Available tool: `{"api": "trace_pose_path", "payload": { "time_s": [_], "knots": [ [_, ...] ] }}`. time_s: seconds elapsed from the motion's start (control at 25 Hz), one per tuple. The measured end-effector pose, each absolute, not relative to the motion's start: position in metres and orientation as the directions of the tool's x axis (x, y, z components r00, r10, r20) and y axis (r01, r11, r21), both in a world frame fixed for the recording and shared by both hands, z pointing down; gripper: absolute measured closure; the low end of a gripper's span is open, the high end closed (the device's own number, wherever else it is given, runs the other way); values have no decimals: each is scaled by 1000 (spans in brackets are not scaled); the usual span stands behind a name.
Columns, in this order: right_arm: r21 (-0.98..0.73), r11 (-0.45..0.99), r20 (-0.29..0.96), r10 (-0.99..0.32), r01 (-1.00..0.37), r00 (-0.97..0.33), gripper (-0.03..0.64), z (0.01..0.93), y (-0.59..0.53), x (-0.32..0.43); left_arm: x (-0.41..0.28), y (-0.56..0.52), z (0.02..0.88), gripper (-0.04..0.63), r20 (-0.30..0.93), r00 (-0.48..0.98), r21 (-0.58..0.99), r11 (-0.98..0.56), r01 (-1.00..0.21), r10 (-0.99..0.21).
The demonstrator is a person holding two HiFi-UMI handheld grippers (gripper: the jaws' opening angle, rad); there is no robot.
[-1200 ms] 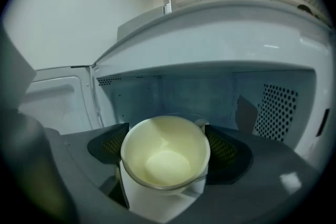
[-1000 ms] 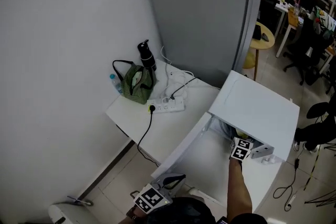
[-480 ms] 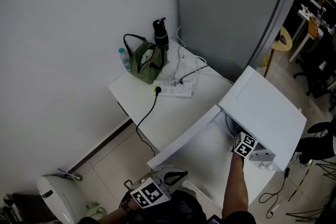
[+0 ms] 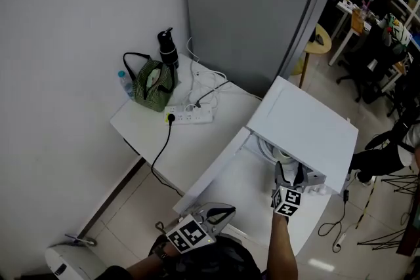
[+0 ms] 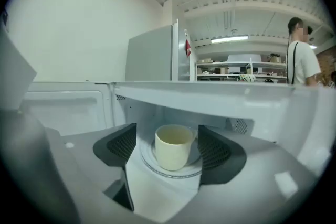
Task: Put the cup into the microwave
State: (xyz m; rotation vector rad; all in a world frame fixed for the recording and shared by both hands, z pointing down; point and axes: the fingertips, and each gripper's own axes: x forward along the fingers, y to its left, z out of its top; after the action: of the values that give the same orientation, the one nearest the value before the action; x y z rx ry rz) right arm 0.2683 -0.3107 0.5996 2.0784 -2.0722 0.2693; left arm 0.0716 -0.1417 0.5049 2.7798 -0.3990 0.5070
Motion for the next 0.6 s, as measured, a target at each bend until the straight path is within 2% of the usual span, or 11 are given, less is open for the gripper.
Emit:
{"api": "trace_pose_path", "payload": {
  "time_s": [0.16,0.28,0.4,0.52,0.6],
  "knots": [
    [-52,-30,239,-971,-998,17,304,558,-269,239,79,-140,490,594,314,936,218,-948,-233,-158],
    [-88,8,221,-975,-996,-27,412,526,-234,206,85,-138,486,594,249,963,236,-958,-164,-103],
    [-48,34,240,-970,-998,-45,462,504,-200,168,82,-132,483,594,208,977,270,-958,-96,-40],
    [-12,9,281,-960,-1000,-12,540,507,-163,139,73,-126,485,594,180,984,284,-958,-41,11],
    [5,-32,297,-954,-999,32,617,510,-136,136,74,-116,485,594,156,986,267,-964,16,60]
  ]
}}
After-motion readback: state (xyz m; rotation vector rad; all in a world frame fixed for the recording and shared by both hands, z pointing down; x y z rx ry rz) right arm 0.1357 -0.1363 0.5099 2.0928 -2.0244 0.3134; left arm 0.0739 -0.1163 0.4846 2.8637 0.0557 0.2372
